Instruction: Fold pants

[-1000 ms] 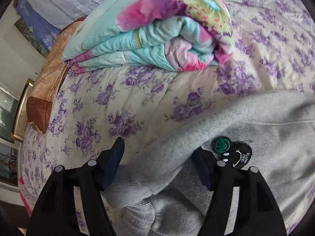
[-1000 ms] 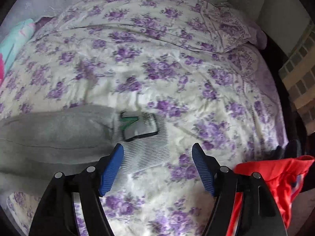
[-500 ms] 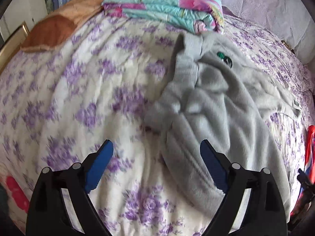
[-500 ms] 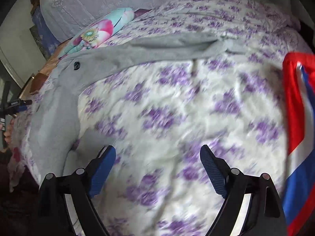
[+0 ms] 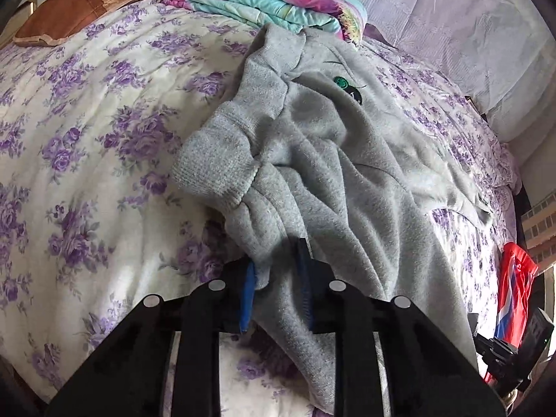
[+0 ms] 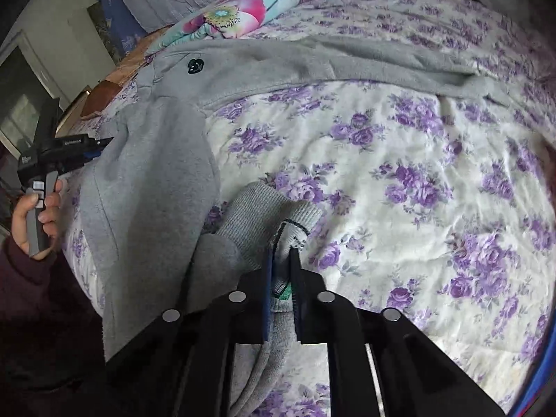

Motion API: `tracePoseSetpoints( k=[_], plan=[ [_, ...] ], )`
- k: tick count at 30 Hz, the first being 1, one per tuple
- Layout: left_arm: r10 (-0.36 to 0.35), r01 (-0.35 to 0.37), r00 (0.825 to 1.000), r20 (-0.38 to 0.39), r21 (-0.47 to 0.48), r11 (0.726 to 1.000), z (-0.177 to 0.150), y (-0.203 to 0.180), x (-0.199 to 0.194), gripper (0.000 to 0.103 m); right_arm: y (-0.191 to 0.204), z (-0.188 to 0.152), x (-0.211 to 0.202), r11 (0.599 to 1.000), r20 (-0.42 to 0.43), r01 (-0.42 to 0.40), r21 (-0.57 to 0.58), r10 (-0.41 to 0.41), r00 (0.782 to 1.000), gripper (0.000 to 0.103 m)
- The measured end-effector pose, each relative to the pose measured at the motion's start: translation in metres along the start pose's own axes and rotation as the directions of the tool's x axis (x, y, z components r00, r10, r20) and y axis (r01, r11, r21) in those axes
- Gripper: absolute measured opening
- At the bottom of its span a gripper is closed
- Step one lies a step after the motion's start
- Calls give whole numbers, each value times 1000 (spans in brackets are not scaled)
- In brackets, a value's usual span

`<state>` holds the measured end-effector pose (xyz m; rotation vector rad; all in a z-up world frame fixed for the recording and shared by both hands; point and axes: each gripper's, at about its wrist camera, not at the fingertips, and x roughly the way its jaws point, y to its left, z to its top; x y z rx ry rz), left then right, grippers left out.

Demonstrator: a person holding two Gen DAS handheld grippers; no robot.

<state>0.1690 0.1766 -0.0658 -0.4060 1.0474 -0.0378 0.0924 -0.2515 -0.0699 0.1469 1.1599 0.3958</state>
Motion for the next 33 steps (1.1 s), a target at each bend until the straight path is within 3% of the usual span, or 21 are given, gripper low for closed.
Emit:
tracePoseSetpoints(
  k=[1, 3, 5, 6, 7, 8, 10, 12, 14, 15, 17, 18, 19, 20, 22, 23, 24, 27, 30, 33],
  plan=[
    [-1, 1, 1000, -2, -4, 1000, 0, 2, 1, 23, -7, 1, 3, 999, -9, -24, 33, 24, 1000, 44],
    [-5, 5, 1000, -14, 1, 1000, 1, 6, 3, 30, -13, 3, 14, 994, -18, -82, 67, 83, 996, 44],
    [-7, 7, 1000, -21, -9, 1000, 4, 9, 11, 45, -12, 9, 28, 986, -20, -136, 93, 139, 990, 36],
    [-21, 20, 1000, -23, -25, 999, 5, 12, 14, 46, -9, 12, 30, 987, -6, -134, 91, 135, 991, 13],
    [-27, 27, 1000, -14, -45, 999, 6, 15, 15, 45, -7, 15, 28, 986, 9, -138, 94, 137, 990, 10],
    [-40, 40, 999, 8, -74, 996, 7, 18, 11, 28, -3, 18, 18, 989, 55, -116, 91, 112, 992, 10],
    [-41, 47, 997, 58, -94, 994, 10, 21, -6, 13, 2, 21, -23, 997, 200, -37, 63, 23, 980, 9],
    [0, 11, 989, 147, -76, 997, 9, 19, -36, 10, -8, 13, -80, 995, 359, -4, 104, -34, 933, 9],
    [7, 8, 981, 191, -79, 997, 1, 20, -63, 10, -24, -9, -137, 981, 481, 57, 188, -142, 865, 9],
    [23, -7, 979, 201, -82, 997, -6, 20, -73, 10, -33, -22, -158, 965, 506, 102, 243, -216, 835, 9],
    [66, -56, 977, 204, -57, 997, -21, 17, -85, 9, -59, -54, -179, 919, 497, 168, 356, -339, 799, 10],
    [82, -74, 977, 197, -47, 996, -28, 17, -87, 9, -73, -68, -178, 889, 461, 203, 411, -394, 795, 13],
    [88, -82, 980, 178, -42, 996, -33, 20, -84, 19, -87, -78, -169, 859, 404, 245, 450, -441, 801, 14],
    [79, -74, 986, 145, -43, 996, -37, 22, -75, 48, -101, -88, -156, 835, 349, 277, 476, -469, 811, 14],
    [57, -52, 993, 103, -58, 997, -42, 29, -57, 73, -121, -106, -124, 811, 235, 298, 503, -461, 856, 15],
    [44, -39, 996, 83, -63, 997, -44, 31, -47, 73, -123, -115, -111, 817, 209, 277, 506, -428, 880, 15],
    [7, -3, 998, 58, -71, 997, -42, 31, -35, 73, -120, -125, -102, 825, 211, 261, 502, -409, 888, 15],
    [-59, 63, 997, 42, -111, 992, -29, 29, -15, 82, -103, -139, -105, 841, 247, 283, 462, -428, 869, 17],
    [-122, 129, 991, 54, -167, 977, -9, 29, -10, 84, -103, -141, -116, 847, 271, 266, 461, -419, 866, 17],
    [-169, 180, 984, 64, -275, 945, -1, 38, -15, 84, -108, -141, -124, 845, 278, 254, 471, -415, 866, 18]
  ],
)
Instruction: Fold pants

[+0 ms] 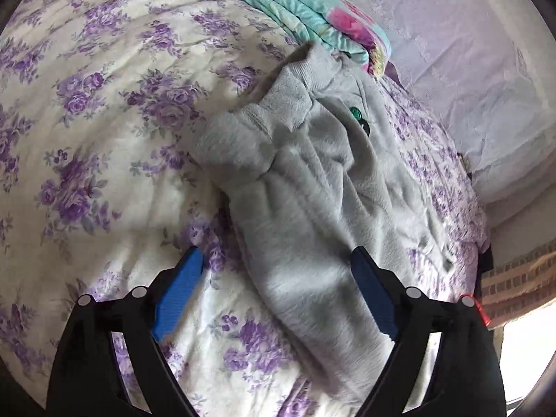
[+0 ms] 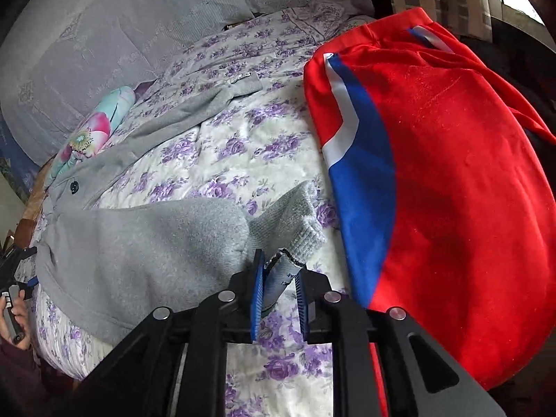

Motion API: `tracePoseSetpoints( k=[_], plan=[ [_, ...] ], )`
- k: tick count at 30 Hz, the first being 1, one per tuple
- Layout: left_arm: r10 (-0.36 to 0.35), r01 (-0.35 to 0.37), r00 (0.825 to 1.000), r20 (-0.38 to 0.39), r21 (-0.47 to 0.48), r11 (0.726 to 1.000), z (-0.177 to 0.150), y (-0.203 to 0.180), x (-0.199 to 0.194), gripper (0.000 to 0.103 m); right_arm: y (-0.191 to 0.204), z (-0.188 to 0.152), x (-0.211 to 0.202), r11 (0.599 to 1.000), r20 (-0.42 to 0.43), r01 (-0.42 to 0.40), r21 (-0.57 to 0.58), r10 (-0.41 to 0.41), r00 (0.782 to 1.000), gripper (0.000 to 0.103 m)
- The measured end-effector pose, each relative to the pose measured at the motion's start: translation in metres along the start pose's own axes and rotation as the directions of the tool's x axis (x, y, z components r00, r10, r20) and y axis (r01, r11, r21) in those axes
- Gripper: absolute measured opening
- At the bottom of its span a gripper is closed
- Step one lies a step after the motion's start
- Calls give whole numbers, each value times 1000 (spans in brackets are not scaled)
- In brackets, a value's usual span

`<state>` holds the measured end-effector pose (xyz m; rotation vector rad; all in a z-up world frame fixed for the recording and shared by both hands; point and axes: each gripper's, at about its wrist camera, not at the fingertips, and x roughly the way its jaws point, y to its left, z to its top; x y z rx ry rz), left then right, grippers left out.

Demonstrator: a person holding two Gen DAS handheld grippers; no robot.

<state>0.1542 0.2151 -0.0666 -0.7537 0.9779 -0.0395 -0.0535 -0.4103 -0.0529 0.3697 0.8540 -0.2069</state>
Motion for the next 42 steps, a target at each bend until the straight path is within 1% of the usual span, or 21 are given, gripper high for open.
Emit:
tracePoseSetpoints(
  k=[2, 4, 6, 8, 9, 11, 15, 17, 19, 22, 24, 25, 26, 29, 30, 32, 34, 37, 39, 40, 42],
  plan=[
    [-4, 3, 999, 39, 17, 1000, 3, -3, -13, 86, -2, -1, 0, 1000, 1, 3, -3, -3, 1000, 19],
    [80, -83, 995, 56, 62, 995, 6, -9, -10, 88, -3, -2, 2, 1000, 1, 10, -11, -10, 1000, 19],
    [88, -86, 996, -25, 66, 994, 11, -9, 15, 86, -2, -2, 6, 1000, 8, 10, -16, -10, 1000, 18],
    [104, -99, 993, -61, 77, 992, 16, -7, 37, 53, 1, 3, 9, 1000, 21, 6, -29, -5, 1000, 16],
    [102, -99, 994, -42, 76, 992, 19, -7, 39, 46, 3, 8, 9, 1000, 26, -2, -31, 3, 1000, 15],
    [60, -59, 998, -20, 71, 996, 23, -11, 33, 20, 5, 25, 1, 998, 60, -49, -34, 51, 997, 12],
    [-10, -7, 991, 132, 133, 991, 14, -35, -37, 16, 7, 68, -52, 990, 206, -137, -46, 144, 968, 11],
    [-12, -19, 985, 174, 173, 985, -9, -38, -71, 16, 5, 71, -75, 991, 261, -119, -67, 133, 956, 11],
    [38, -70, 986, 160, 202, 977, -36, -32, -81, 17, -3, 62, -75, 996, 243, -50, -73, 66, 968, 12],
    [169, -186, 981, 95, 218, 958, -64, -4, -55, 21, -22, 29, -25, 998, 30, 18, -55, -17, 999, 12],
    [199, -200, 980, 23, 193, 961, -70, 25, -34, 33, -29, 1, 7, 993, -92, 83, -86, -91, 992, 17],
    [157, -160, 987, 33, 165, 973, -70, 34, -37, 36, -29, -7, 4, 991, -57, 96, -99, -102, 993, 22],
    [157, -161, 987, 38, 157, 974, -68, 35, -44, 47, -25, -8, -7, 984, -13, 130, -120, -132, 991, 28],
    [193, -216, 971, 138, 176, 960, -64, 24, -88, 71, -15, 4, -60, 966, 218, 225, -130, -194, 957, 48],
    [207, -244, 960, 189, 198, 949, -64, 15, -105, 75, -11, 9, -75, 970, 271, 206, -125, -167, 948, 54],
    [204, -276, 941, 271, 262, 925, -72, -10, -129, 81, 4, 18, -87, 981, 269, 91, -171, -42, 962, 54],
    [159, -248, 951, 266, 348, 904, -80, -35, -126, 84, 23, 22, -75, 972, 194, -22, -234, 69, 979, 53],
    [186, -260, 962, 201, 457, 851, -96, -56, -77, 84, 41, 15, -14, 964, 6, -13, -265, 15, 1000, 52],
    [267, -289, 957, 113, 450, 845, -99, -34, -30, 84, 37, 1, 38, 967, -170, 7, -253, -51, 984, 53],
    [305, -308, 949, 78, 433, 847, -97, -19, -12, 84, 39, -2, 36, 961, -131, 8, -276, -46, 990, 53],
    [301, -322, 946, 122, 473, 820, -101, -19, -16, 90, 57, 5, 24, 944, -131, 14, -330, -61, 990, 54]
  ],
)
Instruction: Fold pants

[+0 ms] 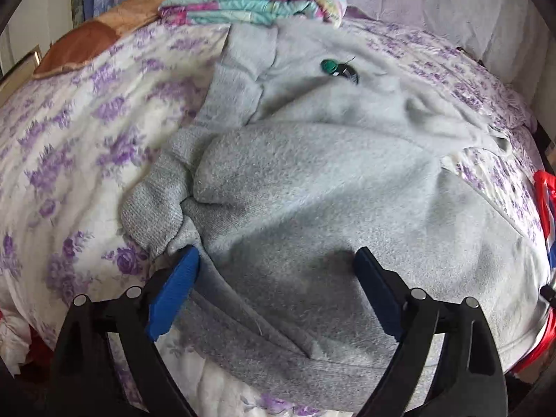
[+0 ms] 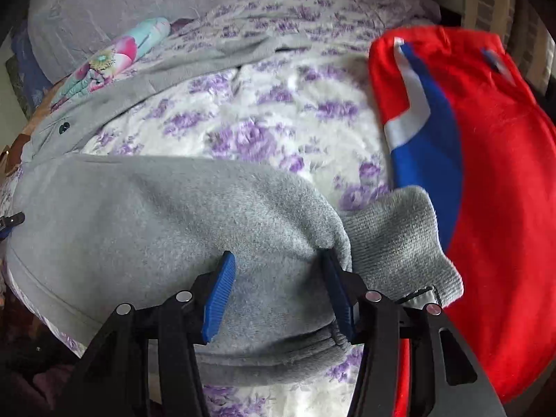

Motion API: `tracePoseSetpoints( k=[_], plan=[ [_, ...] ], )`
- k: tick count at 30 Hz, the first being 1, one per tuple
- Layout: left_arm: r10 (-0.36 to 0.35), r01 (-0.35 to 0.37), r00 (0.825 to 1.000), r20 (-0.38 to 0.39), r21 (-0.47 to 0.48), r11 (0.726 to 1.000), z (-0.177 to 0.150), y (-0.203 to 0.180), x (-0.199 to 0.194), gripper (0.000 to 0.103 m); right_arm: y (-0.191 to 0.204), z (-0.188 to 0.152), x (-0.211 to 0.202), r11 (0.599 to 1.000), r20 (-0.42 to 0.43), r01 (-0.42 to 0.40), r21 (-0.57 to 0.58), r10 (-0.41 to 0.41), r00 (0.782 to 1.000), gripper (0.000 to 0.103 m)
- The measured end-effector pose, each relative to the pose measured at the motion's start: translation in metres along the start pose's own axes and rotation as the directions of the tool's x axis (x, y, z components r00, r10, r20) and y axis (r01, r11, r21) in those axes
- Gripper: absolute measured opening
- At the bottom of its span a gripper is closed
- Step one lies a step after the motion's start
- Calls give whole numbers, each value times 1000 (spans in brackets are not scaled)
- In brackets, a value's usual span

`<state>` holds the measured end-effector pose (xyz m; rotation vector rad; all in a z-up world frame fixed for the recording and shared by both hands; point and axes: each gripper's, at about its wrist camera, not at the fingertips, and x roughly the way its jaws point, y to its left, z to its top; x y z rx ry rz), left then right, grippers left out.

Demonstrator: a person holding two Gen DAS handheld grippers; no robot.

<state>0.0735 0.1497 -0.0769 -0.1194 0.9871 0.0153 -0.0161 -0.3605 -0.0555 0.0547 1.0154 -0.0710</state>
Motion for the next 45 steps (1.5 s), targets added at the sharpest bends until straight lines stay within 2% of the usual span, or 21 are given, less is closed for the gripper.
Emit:
tracePoseSetpoints(
  k=[2, 4, 7, 9, 12, 15, 17, 20, 22, 24, 25, 26, 27, 28, 31, 34, 38, 39, 41, 43, 45],
  plan=[
    [-54, 54, 999, -5, -6, 999, 11, -2, -20, 90, 12, 26, -27, 996, 85, -75, -48, 79, 993, 54],
    [-173, 175, 984, 48, -41, 984, 34, 4, -47, 90, 33, 62, -46, 988, 144, -84, -130, 102, 984, 65],
    [-220, 230, 970, 100, -110, 967, 84, 7, -55, 99, 80, 131, -42, 934, 132, -216, -285, 262, 956, 81],
    [-213, 222, 975, 62, -220, 950, 119, 24, -33, 99, 121, 177, -20, 875, 81, -239, -422, 298, 951, 87],
    [-207, 189, 978, -7, -369, 910, 158, 43, 18, 98, 179, 241, 29, 801, 22, -219, -557, 277, 960, 87],
    [-132, 106, 990, -47, -370, 923, 176, 42, 54, 98, 228, 291, 83, 734, -63, -223, -642, 239, 969, 87],
    [-149, 103, 984, -93, -383, 918, 183, 42, 76, 98, 254, 312, 123, 698, -101, -199, -688, 180, 979, 87],
    [-137, 76, 983, -124, -404, 912, 182, 40, 99, 98, 279, 328, 177, 635, -195, -238, -735, 138, 971, 87],
    [-119, 60, 985, -127, -395, 917, 180, 38, 111, 98, 286, 332, 210, 636, -213, -225, -738, 96, 972, 86],
    [-111, 59, 988, -106, -406, 912, 178, 41, 117, 98, 284, 336, 241, 685, -265, -243, -687, 76, 961, 82],
    [-108, 65, 991, -82, -414, 908, 177, 43, 116, 91, 280, 338, 245, 705, -292, -289, -647, 122, 949, 70],
    [-99, 62, 993, -70, -417, 907, 177, 44, 115, 75, 279, 338, 238, 710, -276, -305, -635, 160, 948, 52],
    [-114, 79, 992, -58, -418, 905, 178, 45, 114, 70, 279, 337, 228, 707, -270, -320, -631, 187, 945, 8],
    [-128, 96, 991, -49, -418, 903, 179, 47, 111, 59, 277, 334, 214, 705, -233, -298, -643, 190, 954, 9],
    [-156, 133, 988, -21, -417, 899, 181, 51, 95, 47, 270, 319, 153, 674, -125, -249, -696, 228, 966, 8],
    [-169, 166, 985, 27, -395, 904, 176, 53, 60, 43, 255, 293, 70, 639, -8, -213, -739, 308, 951, 7],
    [-229, 243, 970, 80, -369, 897, 156, 57, 7, 43, 224, 230, -33, 595, 85, -195, -780, 408, 909, 7],
    [-251, 262, 965, 79, -365, 893, 148, 58, -6, 47, 217, 208, -53, 585, 98, -193, -788, 429, 898, 7],
    [-288, 292, 955, 69, -377, 879, 128, 63, -26, 77, 206, 164, -73, 571, 98, -206, -795, 455, 885, 7],
    [-330, 327, 942, 67, -409, 852, 102, 72, -44, 91, 199, 112, -75, 561, 69, -233, -794, 464, 883, 7],
    [-382, 368, 922, 61, -447, 815, 74, 80, -56, 92, 201, 62, -60, 554, 26, -263, -790, 459, 888, 7]
  ],
)
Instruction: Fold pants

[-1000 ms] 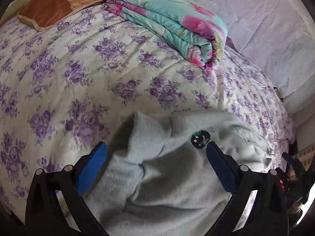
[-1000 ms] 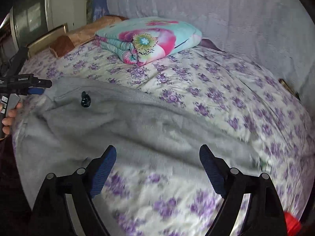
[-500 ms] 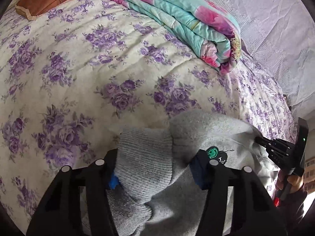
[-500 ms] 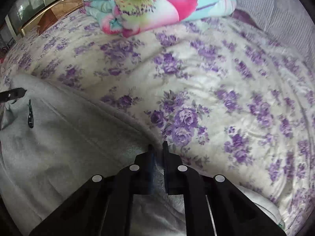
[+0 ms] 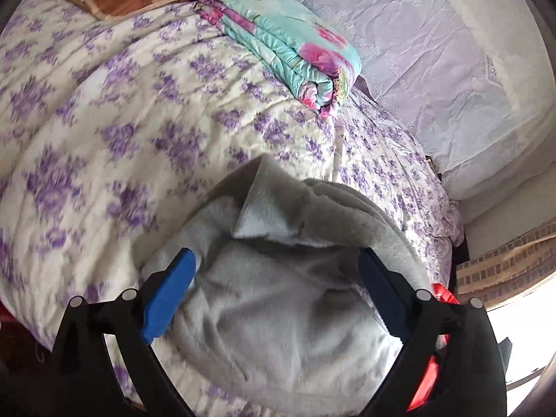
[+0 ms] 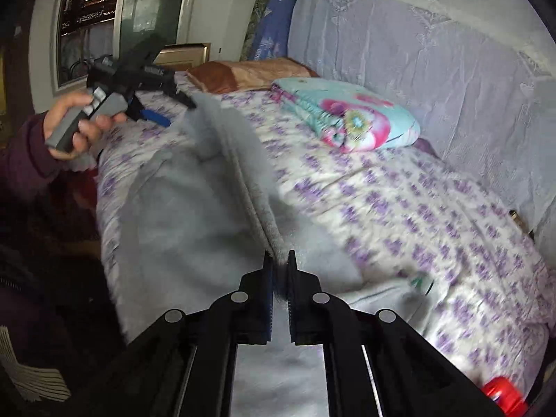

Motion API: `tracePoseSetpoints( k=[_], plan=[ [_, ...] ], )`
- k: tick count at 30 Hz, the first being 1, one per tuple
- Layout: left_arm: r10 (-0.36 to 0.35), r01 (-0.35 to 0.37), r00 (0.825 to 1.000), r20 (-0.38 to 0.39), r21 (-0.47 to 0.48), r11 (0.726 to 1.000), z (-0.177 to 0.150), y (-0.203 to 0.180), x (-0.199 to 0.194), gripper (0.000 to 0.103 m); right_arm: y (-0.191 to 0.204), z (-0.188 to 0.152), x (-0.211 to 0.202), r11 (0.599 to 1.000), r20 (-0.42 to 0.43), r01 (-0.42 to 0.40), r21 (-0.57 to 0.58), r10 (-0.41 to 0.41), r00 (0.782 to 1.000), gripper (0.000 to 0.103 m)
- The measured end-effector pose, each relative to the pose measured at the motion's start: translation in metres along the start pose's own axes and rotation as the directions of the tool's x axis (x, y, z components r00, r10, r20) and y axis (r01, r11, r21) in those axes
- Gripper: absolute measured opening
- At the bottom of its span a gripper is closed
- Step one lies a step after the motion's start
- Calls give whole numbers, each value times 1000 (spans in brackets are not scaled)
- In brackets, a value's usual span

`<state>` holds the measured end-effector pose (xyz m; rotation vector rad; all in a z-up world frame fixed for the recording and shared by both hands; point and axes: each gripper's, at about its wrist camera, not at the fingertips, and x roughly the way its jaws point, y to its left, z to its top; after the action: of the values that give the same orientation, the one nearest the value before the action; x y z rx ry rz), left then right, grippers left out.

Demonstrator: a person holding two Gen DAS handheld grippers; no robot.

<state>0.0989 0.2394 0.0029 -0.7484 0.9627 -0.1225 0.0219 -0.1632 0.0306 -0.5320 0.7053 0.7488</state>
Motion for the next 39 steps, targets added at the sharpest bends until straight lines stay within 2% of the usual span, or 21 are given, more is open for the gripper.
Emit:
tracePoseSetpoints(
  k=[3, 6, 8, 10, 12, 14, 18, 20, 21, 22, 23, 26, 29, 31, 33, 35, 36, 37, 38, 39],
  plan=[
    [-63, 60, 997, -51, -72, 996, -28, 19, -6, 92, 29, -43, 32, 996, -65, -38, 76, 43, 997, 7],
    [-102, 93, 991, -89, -101, 991, -42, 21, 5, 92, 42, -67, 49, 989, -72, -37, 143, 48, 996, 7],
    [-97, 88, 990, -102, -92, 992, -45, 16, 16, 92, 38, -71, 44, 977, -31, -54, 206, 62, 998, 7],
    [-57, 46, 992, -112, -97, 994, -47, 14, 26, 92, 32, -70, 36, 966, 16, -72, 250, 71, 997, 7],
    [-70, 57, 989, -129, -98, 994, -49, 12, 33, 92, 31, -67, 27, 965, 51, -69, 254, 58, 997, 7],
    [-53, 43, 992, -118, -83, 996, -48, 8, 36, 92, 32, -66, 21, 965, 78, -71, 254, 53, 996, 7],
    [-47, 40, 992, -117, -61, 997, -34, 3, 58, 89, 29, -69, 24, 959, 94, -101, 266, 78, 992, 7],
    [-49, 39, 994, -97, -102, 994, -27, 9, 62, 51, 28, -65, 21, 958, 112, -111, 265, 84, 990, 7],
    [-63, 56, 995, -78, -95, 994, -24, 8, 59, 45, 27, -61, 17, 959, 125, -114, 259, 84, 989, 7],
    [-64, 60, 997, -53, -65, 996, -21, 3, 52, 31, 25, -56, 11, 961, 141, -116, 250, 82, 987, 7],
    [-58, 57, 998, -18, -31, 998, -21, -5, 41, 25, 24, -50, 3, 964, 164, -113, 241, 75, 984, 7],
    [-24, 18, 996, 84, 72, 997, -26, -25, 2, 23, 25, -38, -19, 965, 211, -147, 217, 101, 972, 7],
    [47, -63, 992, 119, 130, 990, -39, -22, -20, 23, 48, -40, -15, 975, 151, -175, 140, 153, 977, 7],
    [102, -114, 989, 104, 120, 986, -46, -3, -17, 21, 64, -49, 6, 969, 73, -211, 126, 203, 976, 7],
    [136, -140, 989, 52, 82, 987, -51, 22, -3, 20, 73, -61, 33, 969, -14, -209, 132, 213, 977, 7],
    [115, -115, 993, 3, 44, 992, -53, 42, 9, 21, 75, -69, 49, 963, -49, -220, 156, 230, 972, 8],
    [101, -101, 995, 0, 28, 995, -53, 47, 10, 24, 74, -70, 49, 960, -46, -226, 162, 237, 971, 8],
    [93, -93, 996, 5, 21, 995, -53, 48, 10, 36, 72, -68, 45, 958, -33, -234, 167, 243, 970, 7],
    [87, -87, 996, 14, 21, 996, -51, 48, 7, 52, 69, -66, 39, 954, -12, -244, 172, 249, 968, 7],
    [80, -80, 996, 30, 19, 997, -47, 47, 4, 62, 66, -64, 32, 950, 9, -254, 181, 257, 966, 7]
  ],
)
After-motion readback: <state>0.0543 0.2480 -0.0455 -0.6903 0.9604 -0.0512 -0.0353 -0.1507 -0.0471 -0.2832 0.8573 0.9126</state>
